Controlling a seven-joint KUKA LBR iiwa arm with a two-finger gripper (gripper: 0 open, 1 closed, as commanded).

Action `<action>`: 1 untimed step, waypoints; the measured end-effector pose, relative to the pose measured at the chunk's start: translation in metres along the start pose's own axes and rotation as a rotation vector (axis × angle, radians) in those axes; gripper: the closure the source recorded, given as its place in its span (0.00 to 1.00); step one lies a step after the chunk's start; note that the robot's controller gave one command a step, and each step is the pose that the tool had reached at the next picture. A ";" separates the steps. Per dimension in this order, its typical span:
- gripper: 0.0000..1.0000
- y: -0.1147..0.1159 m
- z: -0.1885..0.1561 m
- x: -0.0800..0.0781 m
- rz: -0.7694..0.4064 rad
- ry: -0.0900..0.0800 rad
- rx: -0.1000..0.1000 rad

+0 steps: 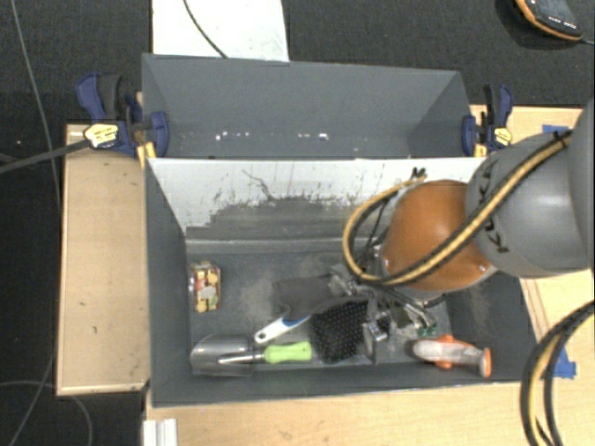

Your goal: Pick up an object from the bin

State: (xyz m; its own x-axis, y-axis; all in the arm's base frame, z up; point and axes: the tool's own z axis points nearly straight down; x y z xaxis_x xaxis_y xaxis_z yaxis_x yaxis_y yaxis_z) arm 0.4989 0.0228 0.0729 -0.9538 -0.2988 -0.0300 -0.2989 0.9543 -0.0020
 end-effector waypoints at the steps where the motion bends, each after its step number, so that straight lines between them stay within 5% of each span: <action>1: 0.00 -0.006 -0.090 0.001 -0.187 0.006 -0.005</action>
Offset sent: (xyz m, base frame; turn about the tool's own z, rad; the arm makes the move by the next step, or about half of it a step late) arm 0.0049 -0.0020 0.0677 -0.0067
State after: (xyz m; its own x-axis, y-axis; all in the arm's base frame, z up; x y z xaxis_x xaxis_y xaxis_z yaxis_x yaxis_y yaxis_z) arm 0.4968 0.0165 0.1631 -0.8819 -0.4709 -0.0233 -0.4710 0.8821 -0.0015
